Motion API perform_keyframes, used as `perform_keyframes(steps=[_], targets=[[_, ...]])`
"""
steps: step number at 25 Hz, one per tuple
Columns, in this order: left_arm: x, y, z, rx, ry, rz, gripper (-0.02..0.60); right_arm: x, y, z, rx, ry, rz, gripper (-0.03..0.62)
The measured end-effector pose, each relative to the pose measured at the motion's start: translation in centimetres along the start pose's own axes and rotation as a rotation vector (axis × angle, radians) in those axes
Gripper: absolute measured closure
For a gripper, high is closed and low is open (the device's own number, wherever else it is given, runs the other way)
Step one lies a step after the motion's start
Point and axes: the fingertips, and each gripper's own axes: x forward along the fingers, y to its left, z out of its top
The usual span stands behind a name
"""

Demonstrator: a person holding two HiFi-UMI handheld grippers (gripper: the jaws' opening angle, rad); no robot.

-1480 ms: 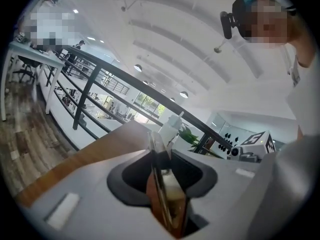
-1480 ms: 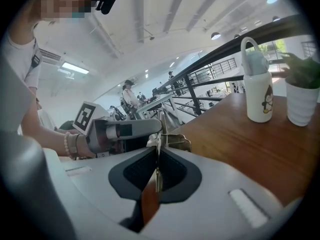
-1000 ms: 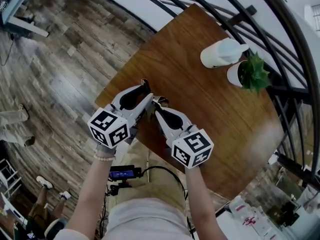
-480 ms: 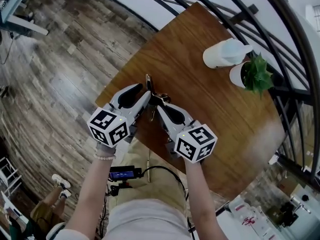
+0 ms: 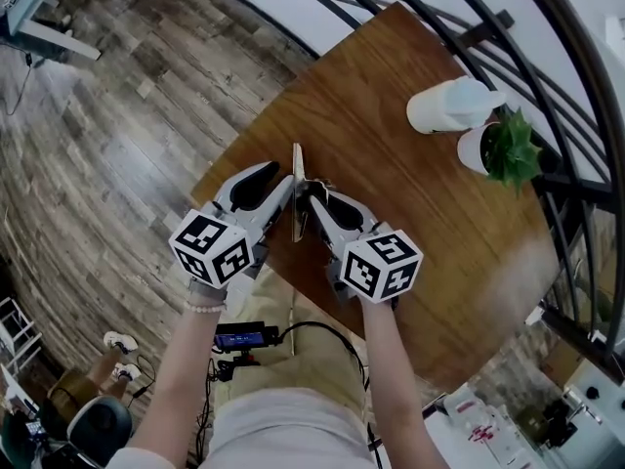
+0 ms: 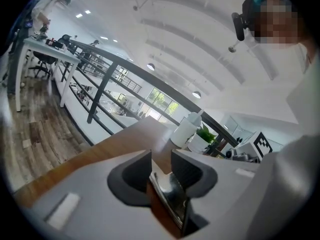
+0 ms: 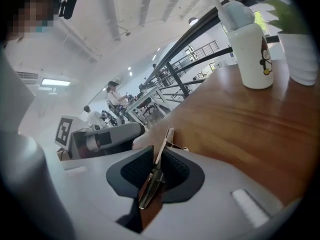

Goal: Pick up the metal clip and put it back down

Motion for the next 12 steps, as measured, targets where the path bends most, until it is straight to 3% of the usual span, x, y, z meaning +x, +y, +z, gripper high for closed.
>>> perform_keyframes(steps=[6, 10, 12], targets=[[-0.5, 0.0, 0.0, -0.001, -0.011, 0.011, 0.462, 0.1, -0.9, -0.5, -0.121, 0.039, -0.094, 0.481], [-0.7, -0.3, -0.1, 0.011, -0.015, 0.013, 0.477, 0.0, -1.3, -0.8, -0.182, 0.046, -0.132, 0.389], [-1.0, -0.5, 0.1, 0.025, -0.017, 0.013, 0.49, -0.4, -1.1, -0.2, -0.194, 0.012, -0.14, 0.378]])
